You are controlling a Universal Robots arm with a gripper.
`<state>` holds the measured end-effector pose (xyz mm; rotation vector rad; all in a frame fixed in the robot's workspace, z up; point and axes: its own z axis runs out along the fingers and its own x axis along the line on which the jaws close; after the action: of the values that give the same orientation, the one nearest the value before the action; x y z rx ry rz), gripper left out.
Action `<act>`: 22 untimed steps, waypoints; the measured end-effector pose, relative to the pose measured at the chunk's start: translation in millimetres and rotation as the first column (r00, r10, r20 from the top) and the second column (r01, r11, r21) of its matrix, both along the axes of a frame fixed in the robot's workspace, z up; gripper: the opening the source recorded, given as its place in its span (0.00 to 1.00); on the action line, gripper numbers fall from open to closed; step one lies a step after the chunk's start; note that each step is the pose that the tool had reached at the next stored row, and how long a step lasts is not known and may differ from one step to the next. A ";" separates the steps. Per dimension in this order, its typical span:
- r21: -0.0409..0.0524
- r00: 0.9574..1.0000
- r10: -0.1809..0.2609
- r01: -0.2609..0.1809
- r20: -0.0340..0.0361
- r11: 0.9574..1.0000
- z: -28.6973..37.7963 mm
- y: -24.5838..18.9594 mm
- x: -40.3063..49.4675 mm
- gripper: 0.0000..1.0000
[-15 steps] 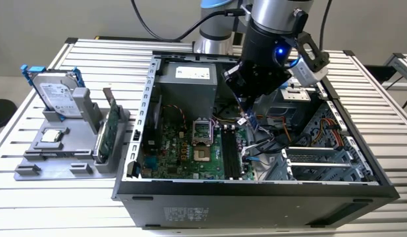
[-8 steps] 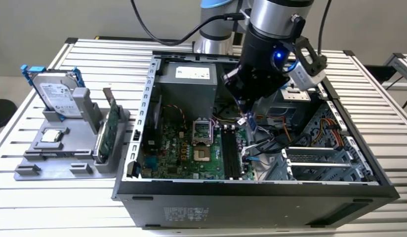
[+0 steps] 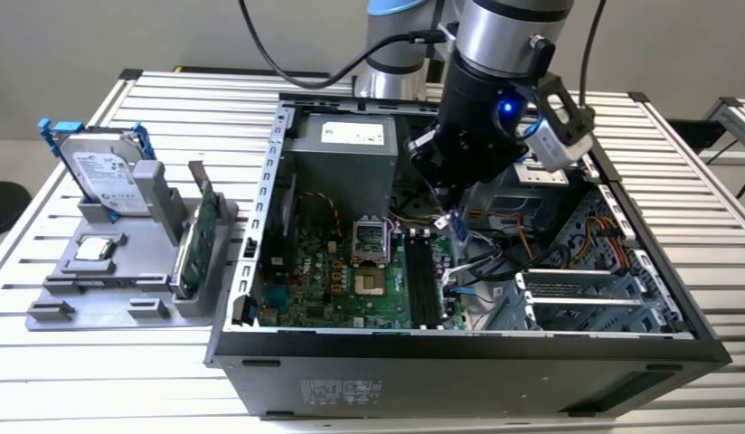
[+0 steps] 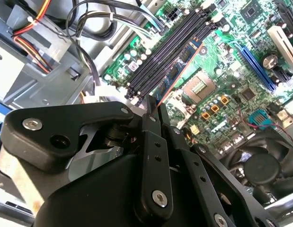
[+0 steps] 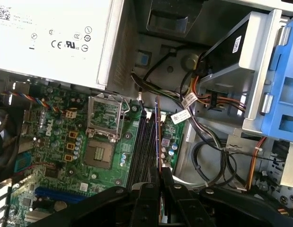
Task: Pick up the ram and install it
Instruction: 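Insert the ram into the slot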
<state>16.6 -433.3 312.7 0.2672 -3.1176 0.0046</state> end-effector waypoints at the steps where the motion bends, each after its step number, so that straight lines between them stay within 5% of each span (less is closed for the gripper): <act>1: 0.000 1.000 0.000 0.000 0.000 1.000 -0.8 0.0 0.0 0.00; 9: 0.000 1.000 -0.005 0.005 0.000 1.000 -5.5 0.1 0.0 0.00; 18: 0.000 0.995 -0.098 0.098 0.000 0.995 -9.2 0.1 0.0 0.00; 22: -0.001 0.994 -0.106 0.106 0.000 0.994 -10.0 0.1 0.1 0.00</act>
<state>16.6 -433.2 302.7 0.1014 -3.1272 0.0044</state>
